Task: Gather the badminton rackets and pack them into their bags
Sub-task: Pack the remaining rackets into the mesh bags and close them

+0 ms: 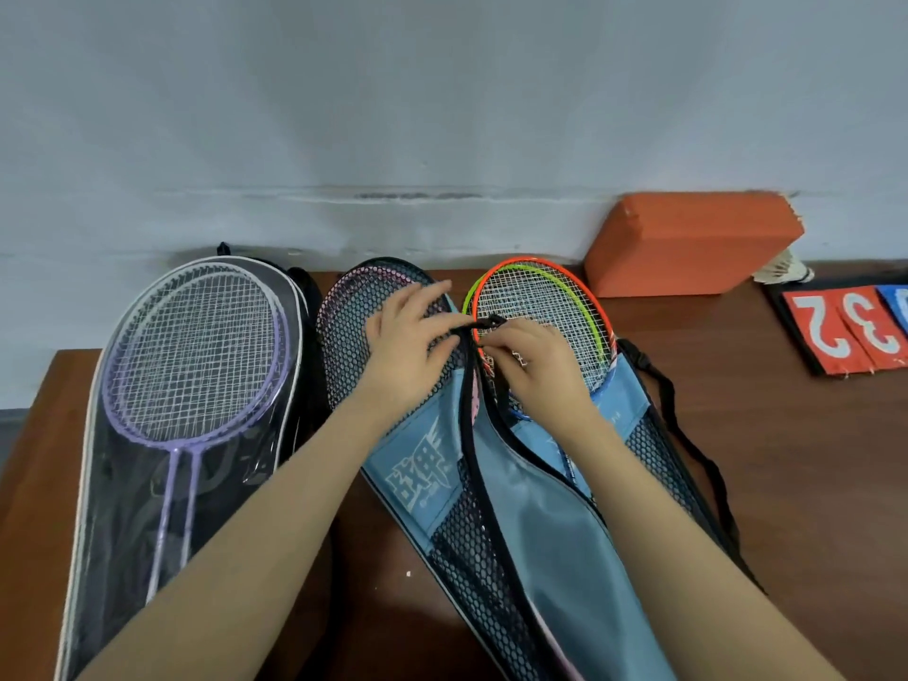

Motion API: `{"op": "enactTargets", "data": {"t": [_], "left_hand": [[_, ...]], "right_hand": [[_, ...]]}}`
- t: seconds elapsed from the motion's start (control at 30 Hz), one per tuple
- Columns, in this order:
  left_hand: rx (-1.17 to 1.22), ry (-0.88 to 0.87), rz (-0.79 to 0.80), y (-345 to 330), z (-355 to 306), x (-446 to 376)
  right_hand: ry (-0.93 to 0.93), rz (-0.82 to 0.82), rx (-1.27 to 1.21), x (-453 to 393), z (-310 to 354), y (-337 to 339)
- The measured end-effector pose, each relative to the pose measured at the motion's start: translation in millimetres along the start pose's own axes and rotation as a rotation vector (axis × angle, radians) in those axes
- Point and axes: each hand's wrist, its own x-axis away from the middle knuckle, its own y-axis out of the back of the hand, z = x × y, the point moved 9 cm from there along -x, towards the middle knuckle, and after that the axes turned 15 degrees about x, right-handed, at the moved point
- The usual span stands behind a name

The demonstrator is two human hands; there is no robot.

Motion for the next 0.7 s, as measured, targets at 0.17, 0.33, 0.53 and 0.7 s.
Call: {"op": "enactTargets", "data": {"t": [0.17,0.33,0.53,0.7], "left_hand": [[-0.205,-0.203,0.061,-3.9,-7.2,-12.3],[-0.107,-0.106,-0.045,-4.0,13.5,-16.2],[-0.130,0.008,-0.069,-15.1,23.1,-21.4],[-0.253,0.010,0.020,-18.1,12.2,-18.5]], "right_hand": [[-0.051,-0.007,-0.145,6.3,-6.2,0.7],[-0.066,0.098,-0.125,25.0,-15.0,-6.1],[-0.178,0.222,-0.155,56.3,-32.9,-6.9],[-0.258,0.239,-0.202,88.3,-40.1,2.2]]}}
